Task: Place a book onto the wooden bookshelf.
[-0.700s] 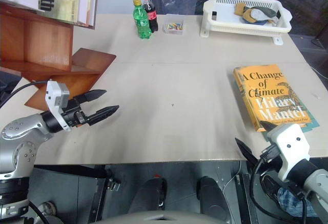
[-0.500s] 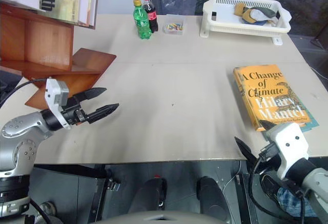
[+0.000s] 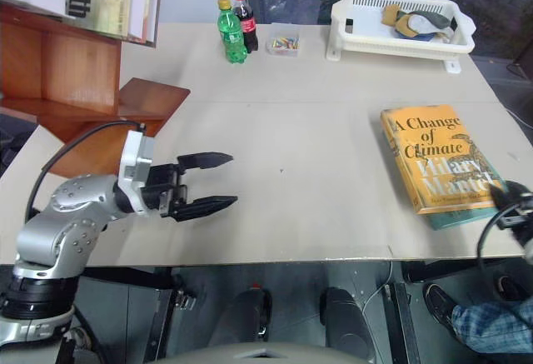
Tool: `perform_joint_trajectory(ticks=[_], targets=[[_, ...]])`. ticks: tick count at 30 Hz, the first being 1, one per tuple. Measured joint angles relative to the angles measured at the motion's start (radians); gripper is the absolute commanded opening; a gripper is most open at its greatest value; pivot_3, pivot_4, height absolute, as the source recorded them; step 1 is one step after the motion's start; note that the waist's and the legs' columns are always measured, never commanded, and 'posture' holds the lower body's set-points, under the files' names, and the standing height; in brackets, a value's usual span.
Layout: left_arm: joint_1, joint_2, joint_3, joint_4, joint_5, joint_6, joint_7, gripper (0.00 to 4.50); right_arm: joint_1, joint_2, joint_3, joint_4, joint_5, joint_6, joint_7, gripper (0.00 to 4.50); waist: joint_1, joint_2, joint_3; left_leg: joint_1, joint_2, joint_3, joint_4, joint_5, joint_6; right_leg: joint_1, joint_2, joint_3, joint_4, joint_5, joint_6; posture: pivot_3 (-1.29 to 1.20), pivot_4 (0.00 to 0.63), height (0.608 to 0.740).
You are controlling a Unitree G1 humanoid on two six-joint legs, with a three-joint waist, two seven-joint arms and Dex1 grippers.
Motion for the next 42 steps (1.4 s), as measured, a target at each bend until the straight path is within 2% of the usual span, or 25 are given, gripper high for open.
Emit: perform_joint_trajectory(ticks=[3, 5, 8, 12, 13, 20, 28, 31, 42], targets=[[-0.051, -0.020, -0.042, -0.009, -0.020, 0.016, -0.017, 4.50, -0.085, -0.084, 0.024, 0.173, -0.064, -0.001, -0.013, 0.05, -0.009, 0.000, 0.000, 0.002, 0.000, 0.002, 0.000, 0.000, 0.000, 0.001, 0.001, 0.002, 0.000, 0.000, 0.000, 0.00, 0.150, 0.740], [-0.093, -0.041, -0.079, -0.012, -0.023, 0.023, -0.023, 4.50, -0.188, -0.127, 0.095, 0.328, -0.106, -0.011, -0.013, 0.05, -0.016, 0.000, 0.000, 0.002, 0.000, 0.001, 0.001, 0.000, 0.000, 0.001, 0.002, 0.003, 0.001, 0.000, 0.000, 0.00, 0.150, 0.740], [-0.120, -0.060, -0.105, -0.015, -0.025, 0.026, -0.027, 4.50, -0.325, -0.142, 0.204, 0.529, -0.153, -0.049, -0.001, 0.05, -0.024, 0.002, 0.000, 0.001, 0.000, 0.001, 0.000, 0.000, 0.000, 0.000, 0.003, 0.004, 0.001, 0.001, 0.000, 0.00, 0.150, 0.740], [-0.129, -0.076, -0.115, -0.021, -0.026, 0.032, -0.013, 4.50, -0.456, -0.155, 0.284, 0.726, -0.199, -0.096, 0.004, 0.05, -0.027, 0.003, 0.001, 0.001, 0.000, 0.002, 0.000, 0.000, 0.000, 0.000, 0.003, 0.006, 0.001, 0.004, 0.001, 0.00, 0.150, 0.740], [-0.121, -0.076, -0.113, -0.032, -0.029, 0.035, -0.003, 4.50, -0.518, -0.171, 0.316, 0.832, -0.226, -0.130, 0.015, 0.05, -0.025, 0.004, 0.001, 0.000, 0.000, 0.002, 0.000, 0.000, 0.001, 0.000, 0.003, 0.006, 0.001, 0.005, 0.000, 0.00, 0.150, 0.740], [-0.055, -0.068, -0.102, -0.103, -0.043, 0.057, 0.043, 4.50, -0.763, -0.186, 0.421, 1.090, -0.251, -0.154, 0.082, 0.05, -0.028, 0.004, 0.001, 0.001, 0.000, 0.004, 0.000, 0.000, 0.001, -0.001, 0.003, 0.008, 0.000, 0.005, 0.001, 0.00, 0.150, 0.740], [-0.040, -0.059, -0.084, -0.132, -0.069, 0.072, 0.070, 4.50, -0.885, -0.176, 0.503, 1.234, -0.266, -0.152, 0.161, 0.05, -0.027, 0.004, 0.001, 0.001, 0.000, 0.005, 0.000, 0.000, 0.001, -0.001, 0.003, 0.009, 0.000, 0.005, 0.000, 0.00, 0.150, 0.740], [-0.037, -0.049, -0.071, -0.135, -0.077, 0.073, 0.075, 4.50, -0.887, -0.169, 0.526, 1.235, -0.268, -0.154, 0.204, 0.05, -0.028, 0.004, 0.001, 0.001, 0.000, 0.004, 0.000, 0.000, 0.001, -0.001, 0.003, 0.008, 0.000, 0.005, 0.000, 0.00, 0.150, 0.740], [-0.018, -0.037, -0.068, -0.140, -0.078, 0.074, 0.081, 4.50, -0.792, -0.078, 0.544, 1.009, -0.201, -0.049, 0.289, 0.05, -0.028, 0.004, 0.001, 0.001, 0.000, 0.004, 0.000, 0.000, 0.001, -0.001, 0.004, 0.008, 0.001, 0.005, 0.001, 0.00, 0.150, 0.740]])
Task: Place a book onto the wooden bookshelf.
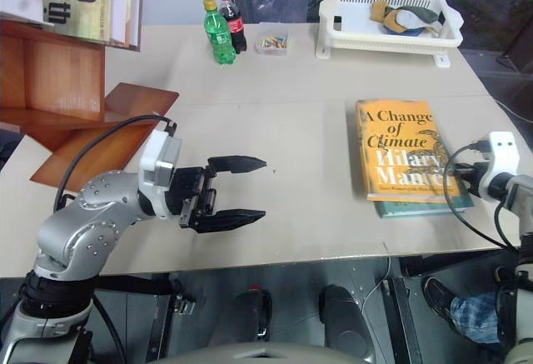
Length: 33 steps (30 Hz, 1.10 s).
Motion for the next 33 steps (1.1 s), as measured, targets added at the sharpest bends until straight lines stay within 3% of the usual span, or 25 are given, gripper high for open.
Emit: perform_joint_trajectory(ticks=[4, 10, 19, 33], targets=[[0.000, 0.000, 0.000, 0.001, 0.001, 0.000, 0.000, 4.50, -0.017, 0.046, 0.004, -0.041, -0.009, 0.002, -0.070, 0.05, 0.000, 0.000, 0.000, 0.000, 0.000, 0.000, 0.000, 0.000, 0.000, 0.000, 0.000, 0.000, 0.000, 0.000, 0.000, 0.00, 0.150, 0.740], [0.001, 0.000, -0.005, 0.003, 0.007, -0.001, 0.001, 4.50, -0.161, 0.090, 0.017, 0.104, -0.074, -0.079, -0.198, 0.05, 0.001, 0.000, 0.000, -0.001, 0.000, 0.000, 0.000, 0.000, 0.000, 0.000, 0.000, 0.000, 0.000, 0.000, 0.000, 0.00, 0.150, 0.740], [0.029, 0.000, 0.001, 0.002, 0.021, 0.000, 0.049, 4.50, -0.210, 0.142, 0.076, 0.199, -0.088, -0.149, -0.082, 0.05, -0.008, 0.000, 0.000, 0.000, 0.001, 0.000, 0.000, 0.000, 0.000, 0.000, 0.001, 0.001, 0.000, 0.000, 0.000, 0.00, 0.150, 0.740], [0.079, -0.004, 0.083, 0.036, 0.001, 0.049, 0.177, 4.50, -0.172, 0.332, 0.114, -0.016, -0.051, -0.094, -0.075, 0.05, -0.025, 0.000, 0.000, 0.001, 0.002, 0.000, 0.000, 0.000, 0.000, 0.000, 0.002, 0.000, 0.002, 0.000, 0.000, 0.00, 0.150, 0.740]])
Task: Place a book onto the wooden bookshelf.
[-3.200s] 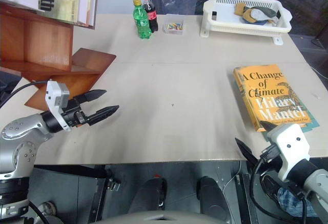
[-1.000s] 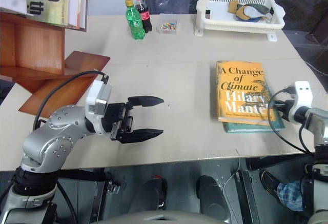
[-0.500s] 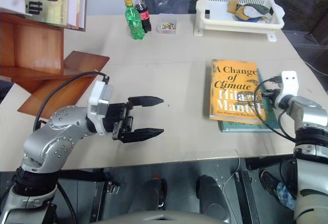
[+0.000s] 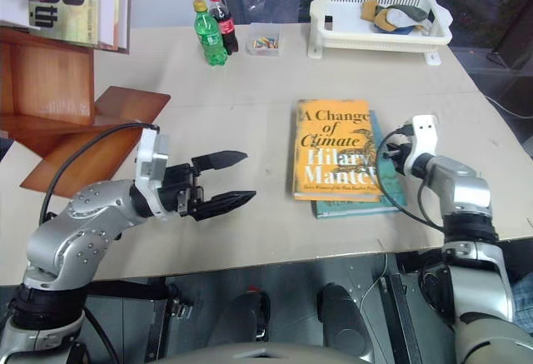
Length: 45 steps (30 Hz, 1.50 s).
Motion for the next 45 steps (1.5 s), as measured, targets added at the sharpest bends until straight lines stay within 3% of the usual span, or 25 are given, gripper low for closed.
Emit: perform_joint_trajectory(ticks=[4, 9, 12, 14, 18, 20, 23, 26, 29, 38, 45], targets=[[-0.011, -0.007, 0.030, 0.042, -0.002, 0.044, 0.067, 4.50, 0.020, 0.045, 0.011, -0.057, 0.014, 0.017, -0.014, 0.05, 0.003, 0.000, 0.000, 0.000, 0.000, -0.001, 0.000, 0.000, 0.000, 0.000, 0.000, 0.000, 0.000, 0.000, 0.000, 0.00, 0.150, 0.740], [-0.085, -0.017, 0.046, 0.096, -0.097, 0.260, 0.228, 4.50, 0.171, 0.036, 0.001, -0.264, 0.035, 0.031, -0.050, 0.05, 0.027, 0.000, 0.000, -0.003, -0.001, -0.003, 0.000, 0.000, 0.000, -0.001, -0.001, -0.003, 0.000, 0.000, 0.000, 0.00, 0.150, 0.740], [-0.124, -0.015, 0.049, 0.145, -0.164, 0.404, 0.287, 4.50, 0.314, -0.044, -0.001, -0.439, 0.031, 0.014, -0.030, 0.86, 0.036, 0.001, 0.001, -0.005, -0.003, -0.005, 0.000, 0.000, 0.000, -0.001, -0.004, -0.006, -0.001, 0.000, 0.000, 0.00, 0.150, 0.740], [-0.163, -0.017, 0.061, 0.201, -0.224, 0.493, 0.297, 4.50, 0.426, -0.100, -0.029, -0.580, 0.040, 0.014, -0.009, 1.86, 0.041, 0.001, 0.002, -0.005, -0.003, -0.006, 0.000, 0.000, 0.000, -0.001, -0.004, -0.007, -0.001, -0.001, 0.001, 0.00, 0.150, 0.740], [-0.276, -0.042, 0.080, 0.380, -0.323, 0.662, 0.302, 4.50, 0.716, -0.175, -0.202, -0.951, 0.137, 0.036, 0.049, 3.95, 0.042, 0.001, 0.002, -0.003, -0.003, -0.006, 0.000, 0.000, 0.000, 0.000, -0.003, -0.007, 0.000, -0.003, 0.005, 0.00, 0.150, 0.740], [-0.310, -0.062, 0.069, 0.428, -0.336, 0.704, 0.298, 4.50, 0.806, -0.176, -0.295, -1.081, 0.231, 0.049, 0.071, 4.47, 0.037, 0.001, 0.002, -0.003, -0.003, -0.006, 0.000, 0.000, 0.000, 0.000, -0.003, -0.008, 0.000, -0.003, 0.005, 0.00, 0.150, 0.740], [-0.398, -0.086, 0.045, 0.565, -0.321, 0.753, 0.273, 4.50, 0.977, -0.181, -0.444, -1.353, 0.470, 0.087, 0.092, 4.47, 0.036, 0.001, 0.002, -0.002, -0.002, -0.008, 0.000, 0.000, 0.000, 0.001, -0.002, -0.009, 0.002, -0.003, 0.005, 0.00, 0.150, 0.740], [-0.488, -0.137, 0.006, 0.679, -0.276, 0.757, 0.246, 4.50, 1.073, -0.254, -0.473, -1.464, 0.631, 0.063, 0.056, 4.47, 0.035, -0.001, 0.001, -0.002, -0.003, -0.007, 0.003, 0.000, 0.000, 0.002, -0.003, -0.009, 0.002, -0.005, 0.001, 0.00, 0.150, 0.740], [-0.558, -0.174, -0.017, 0.797, -0.215, 0.746, 0.227, 4.50, 1.131, -0.343, -0.454, -1.476, 0.694, -0.021, -0.016, 4.47, 0.032, -0.005, 0.001, -0.002, -0.004, -0.006, 0.004, 0.000, 0.000, 0.002, -0.004, -0.007, 0.001, -0.005, 0.001, 0.00, 0.150, 0.740], [-0.717, -0.279, -0.046, 1.145, -0.039, 0.674, 0.161, 4.50, 1.241, -0.507, -0.224, -1.473, 0.632, -0.309, -0.282, 4.47, 0.045, -0.008, 0.001, -0.006, -0.005, -0.008, 0.002, 0.000, 0.000, 0.001, -0.004, -0.008, -0.002, -0.003, 0.004, 0.00, 0.150, 0.740], [-0.785, -0.353, -0.027, 1.301, 0.029, 0.646, 0.110, 4.50, 1.318, -0.583, -0.183, -1.473, 0.597, -0.435, -0.386, 4.47, 0.056, -0.008, 0.001, -0.006, -0.006, -0.008, 0.002, 0.000, 0.000, 0.001, -0.005, -0.008, -0.002, -0.003, 0.005, 0.00, 0.150, 0.740]])
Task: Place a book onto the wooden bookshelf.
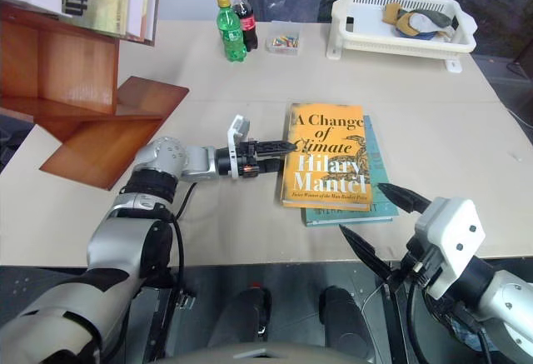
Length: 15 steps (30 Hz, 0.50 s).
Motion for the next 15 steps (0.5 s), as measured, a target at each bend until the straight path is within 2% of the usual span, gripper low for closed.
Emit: perform_joint_trajectory(ticks=[2, 4, 6, 11, 13, 15], targets=[[-0.010, -0.008, 0.011, 0.018, 0.016, -0.001, -0.015, 4.50, 0.015, -0.022, 0.001, 0.000, -0.004, -0.020, -0.018, 4.47, -0.001, 0.000, 0.000, 0.000, 0.000, 0.000, 0.000, 0.000, 0.000, 0.000, 0.000, 0.000, 0.000, 0.000, 0.000, 0.00, 0.150, 0.740], [-0.025, -0.014, 0.019, 0.036, 0.030, 0.000, -0.033, 3.97, 0.037, -0.042, 0.002, 0.000, -0.006, -0.043, -0.037, 4.50, -0.001, 0.000, 0.000, 0.000, 0.000, 0.000, 0.000, 0.000, 0.000, 0.000, 0.000, 0.000, 0.000, 0.000, 0.000, 0.00, 0.150, 0.740], [-0.033, -0.020, 0.025, 0.051, 0.039, 0.000, -0.044, 3.26, 0.052, -0.060, 0.002, 0.000, -0.008, -0.063, -0.052, 4.50, -0.001, 0.000, 0.000, 0.000, 0.000, 0.000, 0.000, 0.000, 0.000, 0.000, 0.000, 0.000, 0.000, 0.000, 0.000, 0.00, 0.150, 0.740], [-0.038, -0.032, 0.034, 0.079, 0.067, 0.006, -0.063, 0.84, 0.079, -0.099, 0.002, 0.000, -0.011, -0.101, -0.078, 4.50, 0.000, 0.000, 0.000, 0.000, 0.000, 0.000, 0.000, 0.000, 0.000, 0.000, 0.000, 0.000, 0.000, 0.000, 0.000, 0.00, 0.150, 0.740], [-0.040, -0.037, 0.050, 0.088, 0.072, 0.011, -0.072, 0.02, 0.086, -0.110, 0.002, 0.000, -0.012, -0.110, -0.089, 4.50, 0.000, 0.000, 0.000, 0.000, 0.000, 0.000, 0.000, 0.000, 0.000, 0.000, 0.000, 0.000, 0.000, 0.000, 0.000, 0.00, 0.150, 0.740], [-0.041, -0.038, 0.061, 0.093, 0.073, 0.019, -0.073, 0.02, 0.092, -0.121, 0.002, 0.000, -0.012, -0.120, -0.094, 4.50, 0.000, 0.000, 0.000, 0.000, 0.000, 0.000, 0.000, 0.000, 0.000, 0.000, 0.000, 0.000, 0.000, 0.000, 0.000, 0.00, 0.150, 0.740]])
